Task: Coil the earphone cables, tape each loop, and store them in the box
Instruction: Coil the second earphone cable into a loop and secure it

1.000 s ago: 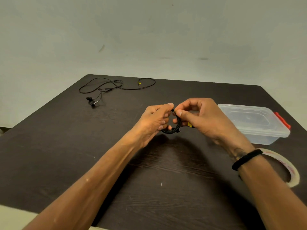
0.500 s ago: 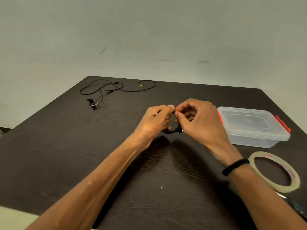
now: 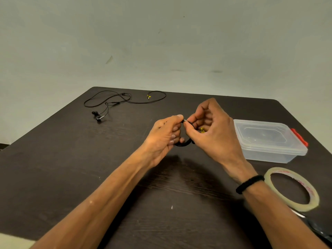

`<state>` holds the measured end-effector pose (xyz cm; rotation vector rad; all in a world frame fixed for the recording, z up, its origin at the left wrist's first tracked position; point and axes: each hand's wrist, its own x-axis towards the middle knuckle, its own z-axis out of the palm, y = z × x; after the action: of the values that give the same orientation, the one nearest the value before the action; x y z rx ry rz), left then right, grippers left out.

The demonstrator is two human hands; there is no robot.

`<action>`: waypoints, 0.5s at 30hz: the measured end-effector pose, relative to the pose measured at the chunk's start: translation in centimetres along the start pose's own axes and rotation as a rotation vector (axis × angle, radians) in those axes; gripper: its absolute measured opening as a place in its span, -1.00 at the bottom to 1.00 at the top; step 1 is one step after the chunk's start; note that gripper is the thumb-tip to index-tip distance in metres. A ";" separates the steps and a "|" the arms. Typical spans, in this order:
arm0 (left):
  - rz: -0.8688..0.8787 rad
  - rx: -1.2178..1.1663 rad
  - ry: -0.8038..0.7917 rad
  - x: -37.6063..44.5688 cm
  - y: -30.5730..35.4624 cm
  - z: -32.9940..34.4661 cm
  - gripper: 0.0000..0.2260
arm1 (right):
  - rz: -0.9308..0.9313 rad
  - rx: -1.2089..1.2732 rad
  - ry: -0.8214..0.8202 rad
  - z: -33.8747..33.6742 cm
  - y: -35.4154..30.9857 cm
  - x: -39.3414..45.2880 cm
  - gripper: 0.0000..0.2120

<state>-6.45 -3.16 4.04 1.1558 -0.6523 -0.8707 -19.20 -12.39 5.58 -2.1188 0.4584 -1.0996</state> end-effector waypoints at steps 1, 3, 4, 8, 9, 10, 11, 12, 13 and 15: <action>-0.009 -0.032 0.004 0.0 0.1 0.0 -0.58 | 0.001 0.012 0.000 0.0 0.1 0.0 -0.68; -0.023 -0.074 0.021 0.0 0.1 0.0 -0.59 | 0.004 0.018 0.004 0.2 0.3 0.1 -0.68; -0.029 -0.088 0.034 0.1 0.1 0.1 -0.59 | 0.000 0.003 0.007 0.2 0.4 0.1 -0.68; -0.044 -0.127 0.088 0.1 0.1 0.2 -0.58 | -0.091 -0.118 0.034 0.7 0.5 -0.1 -0.66; -0.044 -0.134 0.099 0.1 0.1 0.2 -0.58 | -0.130 -0.139 0.039 0.9 0.5 -0.2 -0.69; -0.043 -0.137 0.110 0.1 0.1 0.2 -0.58 | -0.169 -0.162 0.037 1.0 0.6 -0.2 -0.73; -0.044 -0.137 0.118 0.0 0.2 0.3 -0.59 | -0.204 -0.186 0.031 1.1 0.6 -0.3 -0.77; -0.042 -0.135 0.123 0.0 0.2 0.3 -0.59 | -0.233 -0.208 0.024 1.1 0.7 -0.5 -0.82; -0.039 -0.131 0.125 -0.2 0.3 0.4 -0.59 | -0.257 -0.227 0.022 1.2 0.7 -0.6 -0.85; -0.032 -0.128 0.130 -0.3 0.4 0.5 -0.60 | -0.287 -0.255 0.037 1.3 0.9 -0.7 -0.88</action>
<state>-6.96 -3.06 4.54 1.1004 -0.4662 -0.8444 -18.52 -12.03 4.04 -2.4476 0.3314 -1.3003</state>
